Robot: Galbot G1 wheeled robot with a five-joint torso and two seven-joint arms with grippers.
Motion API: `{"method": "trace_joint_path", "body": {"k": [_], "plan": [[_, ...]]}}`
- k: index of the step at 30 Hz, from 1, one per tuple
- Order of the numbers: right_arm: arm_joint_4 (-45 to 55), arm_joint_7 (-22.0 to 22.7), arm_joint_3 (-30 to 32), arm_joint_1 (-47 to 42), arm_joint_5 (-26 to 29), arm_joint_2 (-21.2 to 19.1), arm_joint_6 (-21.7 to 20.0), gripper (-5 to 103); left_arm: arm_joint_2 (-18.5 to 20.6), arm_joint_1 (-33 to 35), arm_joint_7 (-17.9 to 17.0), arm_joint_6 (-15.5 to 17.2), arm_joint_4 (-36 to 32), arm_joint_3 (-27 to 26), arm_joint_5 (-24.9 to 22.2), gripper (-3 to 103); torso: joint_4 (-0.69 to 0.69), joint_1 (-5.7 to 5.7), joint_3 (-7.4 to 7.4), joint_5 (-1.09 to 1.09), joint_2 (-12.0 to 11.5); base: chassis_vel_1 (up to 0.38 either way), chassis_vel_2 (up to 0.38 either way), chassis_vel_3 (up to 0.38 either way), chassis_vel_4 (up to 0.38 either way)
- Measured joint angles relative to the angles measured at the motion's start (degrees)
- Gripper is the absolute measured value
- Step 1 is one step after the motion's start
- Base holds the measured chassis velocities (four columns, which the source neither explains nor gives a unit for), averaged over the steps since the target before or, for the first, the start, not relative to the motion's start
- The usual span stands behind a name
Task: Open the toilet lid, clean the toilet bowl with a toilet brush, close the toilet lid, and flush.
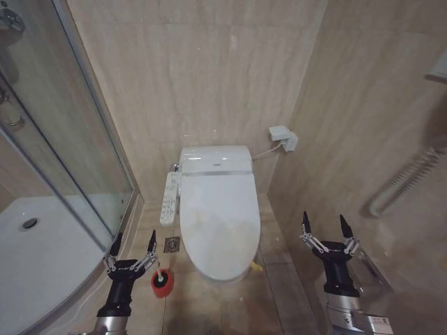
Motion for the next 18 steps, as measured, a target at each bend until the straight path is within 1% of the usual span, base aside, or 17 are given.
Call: {"method": "trace_joint_path", "body": {"k": [1,2,3,9,11,12,13,18], "plan": [[0.2,0.0,0.1,0.0,0.2,-0.1,0.0,100,-0.1,0.1,0.0,0.0,-0.2,0.0,0.0,100,0.03,-0.02,-0.01,0.00,0.0,-0.033,0.081,0.034,0.027],[0.5,0.0,0.2,-0.1,0.3,-0.2,0.0,100,-0.2,0.1,0.0,-0.1,-0.4,-0.1,0.0,100,0.03,-0.05,-0.02,0.00,0.0,0.000,0.000,0.000,0.000],[0.9,0.0,0.2,-0.3,0.4,-0.3,0.0,100,-0.2,0.2,0.0,-0.1,-0.6,-0.1,0.0,100,0.00,-0.08,-0.04,0.01,0.0,0.018,-0.080,-0.034,0.050],[3.0,-0.2,-0.4,-3.1,-0.2,-1.0,0.4,100,-0.1,0.3,0.2,-0.3,-0.9,-0.1,0.2,100,-0.02,-0.12,-0.05,0.00,0.0,0.047,-0.078,-0.071,0.041],[3.3,-0.3,-1.4,-4.9,-1.5,-1.8,1.1,100,0.0,0.4,0.3,-0.5,-1.1,-0.1,0.3,100,-0.03,-0.11,-0.05,0.00,0.0,0.000,0.000,0.000,0.000],[3.3,-0.4,-2.1,-5.7,-2.7,-2.1,1.4,100,0.2,0.4,0.3,-0.5,-1.3,-0.1,0.3,100,0.00,-0.10,-0.04,0.00,0.0,0.000,0.000,0.000,0.000],[3.3,-0.4,-2.1,-5.7,-2.7,-2.1,1.4,100,0.2,0.4,0.3,-0.5,-1.3,-0.1,0.3,100,0.00,-0.10,-0.04,0.00,0.0,0.000,0.000,0.000,0.000],[1.1,-2.2,-5.7,-7.0,-6.1,-3.0,1.6,100,1.1,0.2,0.3,-0.6,-1.5,-0.6,0.1,100,0.00,-0.06,-0.03,-0.01,0.0,0.000,0.000,0.000,0.000]]}}
